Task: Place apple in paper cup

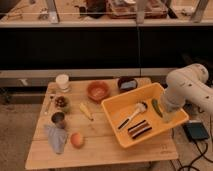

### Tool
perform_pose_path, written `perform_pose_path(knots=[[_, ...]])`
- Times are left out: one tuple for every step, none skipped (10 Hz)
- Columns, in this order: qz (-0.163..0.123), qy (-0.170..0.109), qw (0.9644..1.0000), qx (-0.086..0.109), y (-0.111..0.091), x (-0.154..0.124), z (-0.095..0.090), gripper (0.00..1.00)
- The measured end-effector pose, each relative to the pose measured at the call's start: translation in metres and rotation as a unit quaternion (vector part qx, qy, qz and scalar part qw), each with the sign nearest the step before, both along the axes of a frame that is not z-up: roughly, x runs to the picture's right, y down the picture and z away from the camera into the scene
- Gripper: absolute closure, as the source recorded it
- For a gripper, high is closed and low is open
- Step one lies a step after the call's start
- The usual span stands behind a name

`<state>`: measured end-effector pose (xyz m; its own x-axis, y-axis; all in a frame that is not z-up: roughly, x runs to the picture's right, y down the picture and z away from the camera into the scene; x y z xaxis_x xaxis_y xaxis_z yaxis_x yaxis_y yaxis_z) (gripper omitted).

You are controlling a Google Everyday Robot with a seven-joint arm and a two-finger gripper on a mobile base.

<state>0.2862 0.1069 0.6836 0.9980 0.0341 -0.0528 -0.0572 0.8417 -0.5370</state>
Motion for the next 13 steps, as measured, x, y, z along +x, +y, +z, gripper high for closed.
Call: perform_pose_path(knots=[[0.0,0.0,1.0,0.0,0.0,0.0,0.0,0.35],[0.0,0.0,1.0,0.0,0.0,0.0,0.0,0.35],[0.0,0.0,1.0,0.0,0.0,0.0,0.0,0.35],[0.0,0.0,1.0,0.0,0.0,0.0,0.0,0.35],[0.0,0.0,1.0,0.0,0.0,0.0,0.0,0.35],[0.0,0.0,1.0,0.0,0.0,0.0,0.0,0.35],[0.0,0.0,1.0,0.0,0.0,0.0,0.0,0.35],[0.0,-0.001,1.0,0.001,-0.002,0.001,0.0,0.35],[0.001,-0.016,0.9999,-0.002,-0.003,-0.003,-0.003,0.35],[0.001,-0.04,0.9992,-0.003,-0.008,-0.01,-0.009,0.35],[-0.002,-0.07,0.9975,-0.007,-0.01,-0.025,-0.018,0.35],[-0.006,-0.097,0.9952,-0.009,-0.013,-0.045,-0.025,0.35],[-0.011,-0.118,0.9928,-0.012,-0.013,-0.067,-0.031,0.35]])
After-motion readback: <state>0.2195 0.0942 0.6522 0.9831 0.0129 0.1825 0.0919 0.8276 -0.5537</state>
